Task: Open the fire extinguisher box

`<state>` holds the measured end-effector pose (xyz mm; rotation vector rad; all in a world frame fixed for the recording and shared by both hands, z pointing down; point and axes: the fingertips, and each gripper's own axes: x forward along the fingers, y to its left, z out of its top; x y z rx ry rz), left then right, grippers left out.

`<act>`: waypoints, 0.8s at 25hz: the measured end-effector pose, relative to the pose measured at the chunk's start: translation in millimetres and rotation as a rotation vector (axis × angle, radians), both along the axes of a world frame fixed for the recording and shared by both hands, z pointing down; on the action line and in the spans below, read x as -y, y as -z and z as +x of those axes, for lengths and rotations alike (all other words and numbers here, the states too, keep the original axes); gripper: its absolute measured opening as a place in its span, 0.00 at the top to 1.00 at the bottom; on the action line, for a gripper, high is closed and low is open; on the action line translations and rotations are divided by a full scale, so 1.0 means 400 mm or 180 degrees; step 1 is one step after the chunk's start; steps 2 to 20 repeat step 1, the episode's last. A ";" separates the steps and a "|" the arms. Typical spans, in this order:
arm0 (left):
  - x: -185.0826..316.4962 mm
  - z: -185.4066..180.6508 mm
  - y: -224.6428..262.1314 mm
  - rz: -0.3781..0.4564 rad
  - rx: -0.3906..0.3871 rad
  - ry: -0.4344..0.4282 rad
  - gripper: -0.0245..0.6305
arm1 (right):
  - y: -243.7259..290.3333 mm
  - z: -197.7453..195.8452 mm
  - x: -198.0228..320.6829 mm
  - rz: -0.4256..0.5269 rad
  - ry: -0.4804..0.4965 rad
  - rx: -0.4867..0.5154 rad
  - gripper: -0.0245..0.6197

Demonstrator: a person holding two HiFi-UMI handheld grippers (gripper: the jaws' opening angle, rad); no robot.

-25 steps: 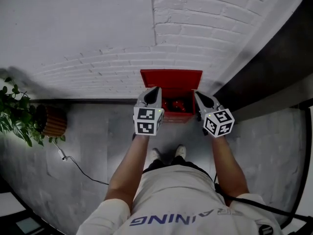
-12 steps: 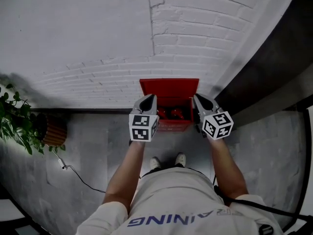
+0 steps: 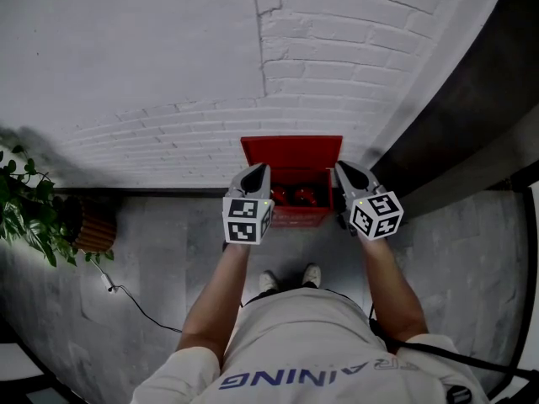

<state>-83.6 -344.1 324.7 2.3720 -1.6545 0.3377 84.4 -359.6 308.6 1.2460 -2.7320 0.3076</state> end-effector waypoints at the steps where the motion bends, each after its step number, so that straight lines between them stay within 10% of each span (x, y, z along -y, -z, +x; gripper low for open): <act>1: 0.000 0.001 0.000 0.0002 0.0002 -0.0004 0.96 | 0.001 0.002 0.001 0.0005 -0.0006 0.0003 0.96; 20: 0.000 0.001 0.000 0.0002 0.0002 -0.0004 0.96 | 0.001 0.002 0.001 0.0005 -0.0006 0.0003 0.96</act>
